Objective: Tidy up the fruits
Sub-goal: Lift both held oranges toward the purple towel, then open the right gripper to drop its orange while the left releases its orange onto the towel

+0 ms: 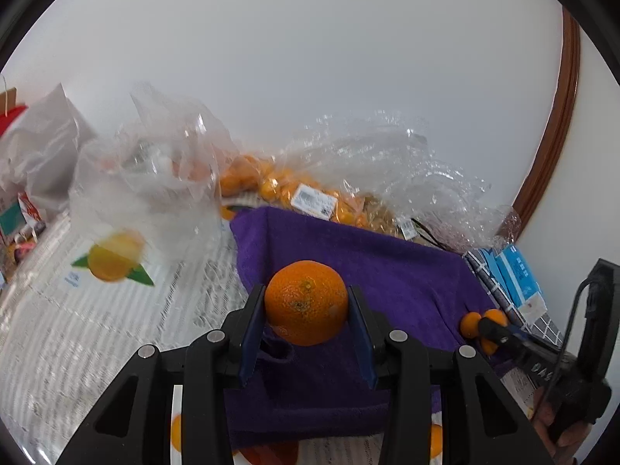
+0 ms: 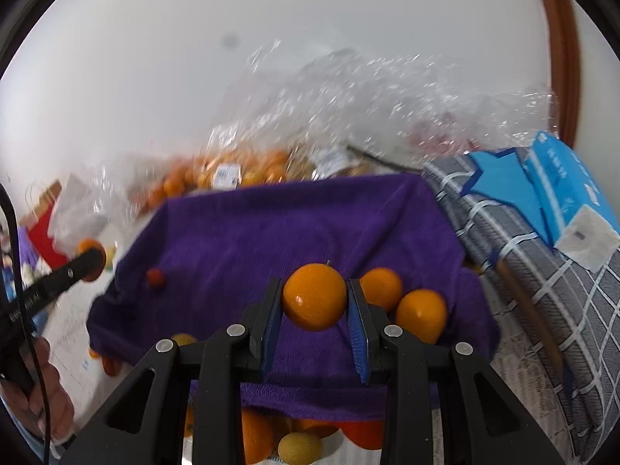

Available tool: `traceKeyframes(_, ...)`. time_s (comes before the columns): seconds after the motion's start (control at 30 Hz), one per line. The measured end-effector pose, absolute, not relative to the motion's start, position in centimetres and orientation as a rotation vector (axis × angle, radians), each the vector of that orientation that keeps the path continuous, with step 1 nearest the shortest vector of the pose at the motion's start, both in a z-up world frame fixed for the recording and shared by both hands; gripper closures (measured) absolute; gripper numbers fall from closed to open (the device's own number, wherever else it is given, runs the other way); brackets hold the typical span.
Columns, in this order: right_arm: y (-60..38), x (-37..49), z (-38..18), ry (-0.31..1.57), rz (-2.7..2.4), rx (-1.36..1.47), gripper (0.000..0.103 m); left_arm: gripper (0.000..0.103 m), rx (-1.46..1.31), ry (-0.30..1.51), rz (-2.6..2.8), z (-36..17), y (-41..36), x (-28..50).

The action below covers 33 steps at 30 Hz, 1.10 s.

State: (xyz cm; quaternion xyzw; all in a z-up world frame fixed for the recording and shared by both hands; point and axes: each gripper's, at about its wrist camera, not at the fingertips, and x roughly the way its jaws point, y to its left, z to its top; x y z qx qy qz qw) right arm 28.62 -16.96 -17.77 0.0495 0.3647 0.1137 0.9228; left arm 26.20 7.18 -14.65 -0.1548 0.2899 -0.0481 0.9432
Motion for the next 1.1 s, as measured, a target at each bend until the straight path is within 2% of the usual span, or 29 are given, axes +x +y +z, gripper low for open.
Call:
traceKeyframes(0.5, -16.5, 29.7, -20.5, 0.85, 0.209, 0.084, 0.071, 0.064, -0.317, 0.714, -0.196, -16.4, 5.4, 27.3)
traceKeyframes(0.97, -16.0, 29.6, -20.8, 0.848, 0.201, 0.053, 0.071, 0.064, -0.289, 0.761, -0.196, -17.0, 4.6, 27.7)
traceKeyframes(1.1, -15.8, 29.5, -20.7, 0.843, 0.206, 0.046, 0.065, 0.063, -0.286, 0.764, -0.195, -17.0, 4.5, 27.8)
